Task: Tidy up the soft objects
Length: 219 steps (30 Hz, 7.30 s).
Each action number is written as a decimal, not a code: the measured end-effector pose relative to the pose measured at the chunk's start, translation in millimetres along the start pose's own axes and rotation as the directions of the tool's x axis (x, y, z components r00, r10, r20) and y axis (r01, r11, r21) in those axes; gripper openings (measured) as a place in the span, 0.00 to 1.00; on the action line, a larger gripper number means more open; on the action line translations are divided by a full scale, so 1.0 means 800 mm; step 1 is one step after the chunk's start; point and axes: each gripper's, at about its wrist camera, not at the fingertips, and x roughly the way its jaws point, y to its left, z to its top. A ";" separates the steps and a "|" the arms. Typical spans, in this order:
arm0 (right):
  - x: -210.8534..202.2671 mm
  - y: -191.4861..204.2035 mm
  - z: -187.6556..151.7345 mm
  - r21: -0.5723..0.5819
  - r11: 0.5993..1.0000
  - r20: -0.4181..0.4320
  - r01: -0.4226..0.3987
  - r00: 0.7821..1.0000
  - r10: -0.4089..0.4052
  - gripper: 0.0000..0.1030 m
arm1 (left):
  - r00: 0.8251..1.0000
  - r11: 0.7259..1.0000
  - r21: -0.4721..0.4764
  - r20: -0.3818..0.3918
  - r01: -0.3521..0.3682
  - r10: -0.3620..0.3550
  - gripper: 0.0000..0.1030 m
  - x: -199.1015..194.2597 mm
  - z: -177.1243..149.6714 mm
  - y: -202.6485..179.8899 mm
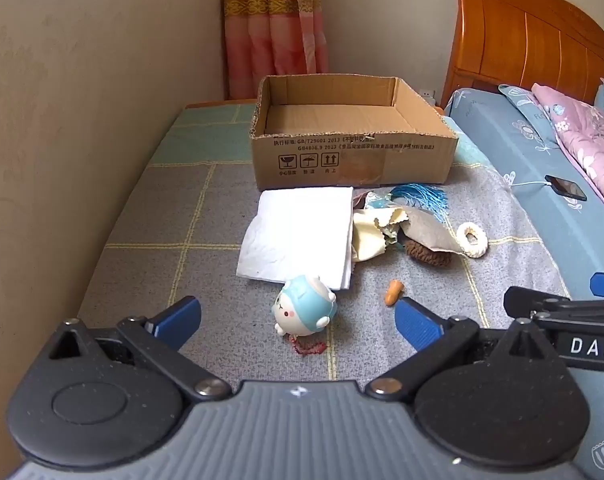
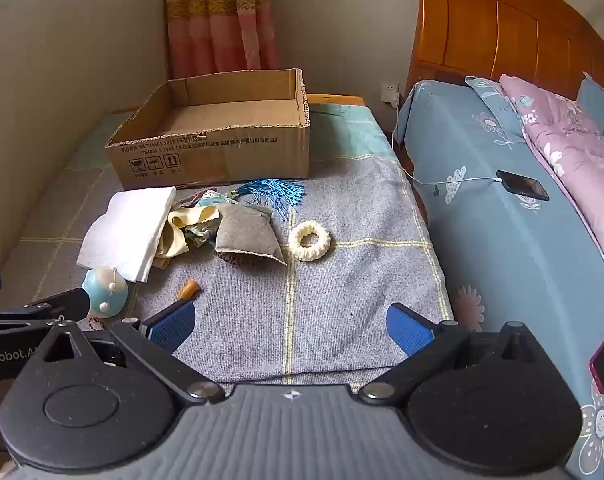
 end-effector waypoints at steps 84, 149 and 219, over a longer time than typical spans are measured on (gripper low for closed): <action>-0.009 0.004 0.007 -0.036 0.999 0.055 -0.002 0.999 0.004 1.00 | 1.000 1.000 -0.012 0.019 0.010 -0.010 0.99 0.000 0.013 0.004; 0.126 0.023 -0.033 -0.404 0.867 -0.024 -0.291 0.951 0.307 1.00 | 0.962 0.944 0.192 0.002 0.266 -0.272 0.44 0.099 -0.023 0.049; 0.150 0.028 0.214 -0.358 0.908 0.162 -0.220 0.942 0.293 0.25 | 0.983 0.971 0.230 0.153 0.060 -0.098 0.95 0.164 0.227 0.053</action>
